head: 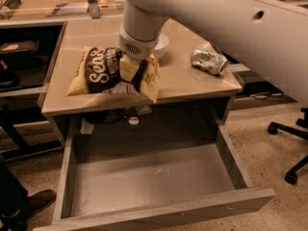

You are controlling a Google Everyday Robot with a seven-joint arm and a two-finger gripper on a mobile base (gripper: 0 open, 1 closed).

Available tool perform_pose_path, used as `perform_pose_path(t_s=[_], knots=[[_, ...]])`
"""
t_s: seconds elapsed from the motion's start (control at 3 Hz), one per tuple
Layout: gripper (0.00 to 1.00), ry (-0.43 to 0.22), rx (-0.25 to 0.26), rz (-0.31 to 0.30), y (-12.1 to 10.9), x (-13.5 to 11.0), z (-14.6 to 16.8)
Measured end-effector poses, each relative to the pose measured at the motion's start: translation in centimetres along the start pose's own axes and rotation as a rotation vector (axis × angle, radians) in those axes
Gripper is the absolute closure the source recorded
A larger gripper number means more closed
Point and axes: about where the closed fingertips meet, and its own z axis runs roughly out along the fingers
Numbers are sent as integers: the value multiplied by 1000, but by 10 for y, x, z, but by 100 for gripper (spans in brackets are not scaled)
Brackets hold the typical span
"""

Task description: Pick brown chip bag from top drawer and place on counter

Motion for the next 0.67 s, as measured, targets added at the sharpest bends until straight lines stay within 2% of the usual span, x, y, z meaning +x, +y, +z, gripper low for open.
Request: perform_pose_path(t_s=[0.67], knots=[[100, -23, -78, -5, -16, -45, 40]])
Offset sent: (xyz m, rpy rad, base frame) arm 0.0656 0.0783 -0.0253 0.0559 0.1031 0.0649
